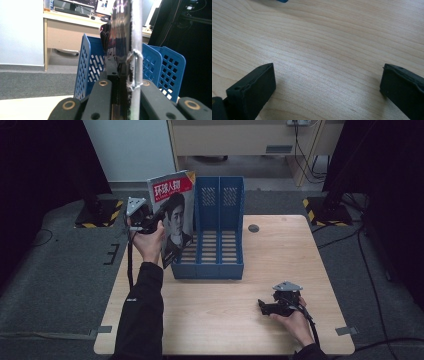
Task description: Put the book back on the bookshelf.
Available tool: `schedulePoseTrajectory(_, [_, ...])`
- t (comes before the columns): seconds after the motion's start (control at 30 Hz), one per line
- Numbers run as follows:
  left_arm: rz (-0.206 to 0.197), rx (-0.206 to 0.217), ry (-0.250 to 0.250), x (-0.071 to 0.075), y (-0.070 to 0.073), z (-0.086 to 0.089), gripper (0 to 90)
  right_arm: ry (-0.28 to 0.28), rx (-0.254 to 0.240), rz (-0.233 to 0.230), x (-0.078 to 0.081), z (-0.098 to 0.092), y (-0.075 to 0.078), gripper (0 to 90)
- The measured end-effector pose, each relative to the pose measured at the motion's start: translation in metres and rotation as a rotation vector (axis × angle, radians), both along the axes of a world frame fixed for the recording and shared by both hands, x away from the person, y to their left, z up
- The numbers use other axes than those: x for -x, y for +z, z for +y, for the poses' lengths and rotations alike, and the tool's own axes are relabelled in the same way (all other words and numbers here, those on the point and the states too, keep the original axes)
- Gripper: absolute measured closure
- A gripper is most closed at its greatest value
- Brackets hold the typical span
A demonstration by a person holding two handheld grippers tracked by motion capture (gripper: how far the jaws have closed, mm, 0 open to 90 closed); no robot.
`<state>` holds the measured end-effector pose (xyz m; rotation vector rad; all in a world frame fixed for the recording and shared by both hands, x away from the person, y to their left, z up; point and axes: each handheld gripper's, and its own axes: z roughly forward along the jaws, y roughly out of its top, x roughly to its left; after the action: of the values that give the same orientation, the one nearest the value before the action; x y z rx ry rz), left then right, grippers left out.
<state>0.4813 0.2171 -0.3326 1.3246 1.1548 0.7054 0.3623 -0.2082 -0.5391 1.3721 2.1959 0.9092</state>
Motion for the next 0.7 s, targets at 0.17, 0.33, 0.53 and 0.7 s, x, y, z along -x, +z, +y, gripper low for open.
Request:
schedulePoseTrajectory(0.17, [-0.012, -0.001, 0.000, -0.005, -0.005, -0.008, 86.5, -0.001, 0.000, -0.001, 0.000, 0.000, 0.000, 0.6])
schedulePoseTrajectory(0.33, [-0.014, -0.006, -0.008, -0.010, -0.012, -0.017, 86.6, 0.000, 0.000, 0.000, 0.000, 0.000, 0.000, 0.6])
schedulePoseTrajectory(0.53, [-0.028, 0.012, -0.001, -0.012, -0.023, -0.016, 86.5, -0.001, 0.000, -0.002, 0.000, 0.000, 0.000, 0.6])
schedulePoseTrajectory(0.7, [-0.034, 0.008, 0.006, -0.011, -0.026, -0.015, 86.4, 0.000, 0.000, 0.000, 0.000, 0.000, 0.000, 0.6])
